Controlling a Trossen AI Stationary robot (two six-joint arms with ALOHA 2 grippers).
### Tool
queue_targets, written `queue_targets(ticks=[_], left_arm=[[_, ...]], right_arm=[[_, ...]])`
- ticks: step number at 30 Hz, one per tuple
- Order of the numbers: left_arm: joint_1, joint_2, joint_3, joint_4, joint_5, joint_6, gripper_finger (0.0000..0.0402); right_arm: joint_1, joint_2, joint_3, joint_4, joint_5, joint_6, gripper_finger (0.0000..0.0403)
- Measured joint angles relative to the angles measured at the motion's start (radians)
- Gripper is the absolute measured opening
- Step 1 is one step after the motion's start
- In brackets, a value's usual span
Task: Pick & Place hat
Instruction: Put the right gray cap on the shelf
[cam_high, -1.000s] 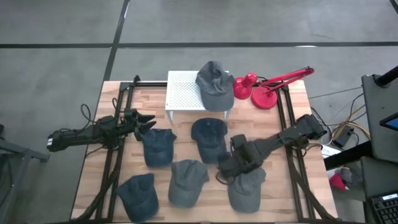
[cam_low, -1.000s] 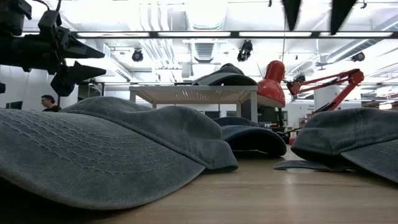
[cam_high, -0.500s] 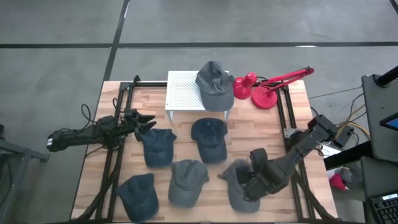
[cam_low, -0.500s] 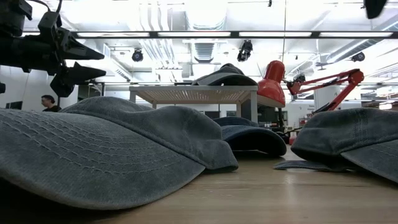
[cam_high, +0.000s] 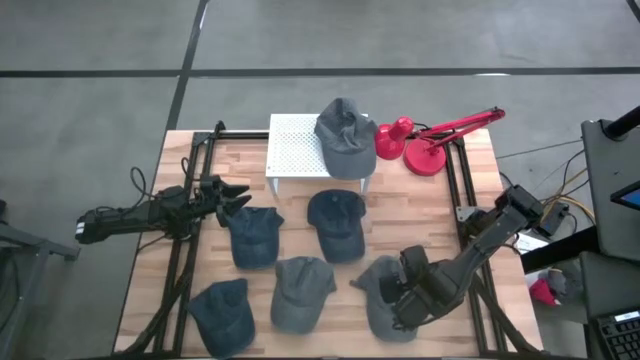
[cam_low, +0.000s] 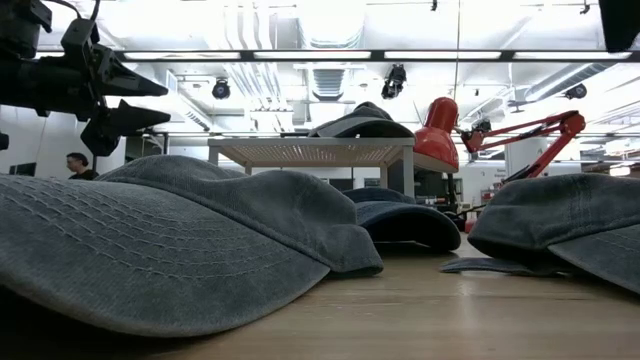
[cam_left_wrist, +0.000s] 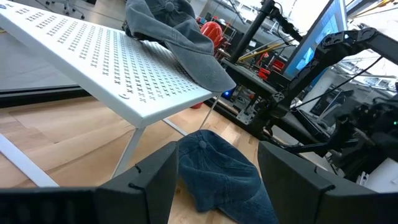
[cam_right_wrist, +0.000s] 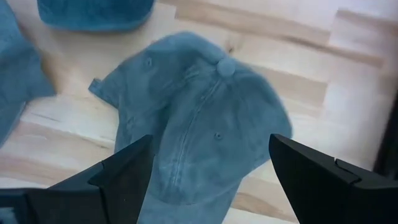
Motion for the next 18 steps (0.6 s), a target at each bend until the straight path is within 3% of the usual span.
queue_targets(ticks=[18], left_arm=[[0.0,0.0,0.0,0.0,0.0,0.0,0.0223]], right_arm=[[0.0,0.0,-0.212,0.334,-0.041,0.062,0.0313]])
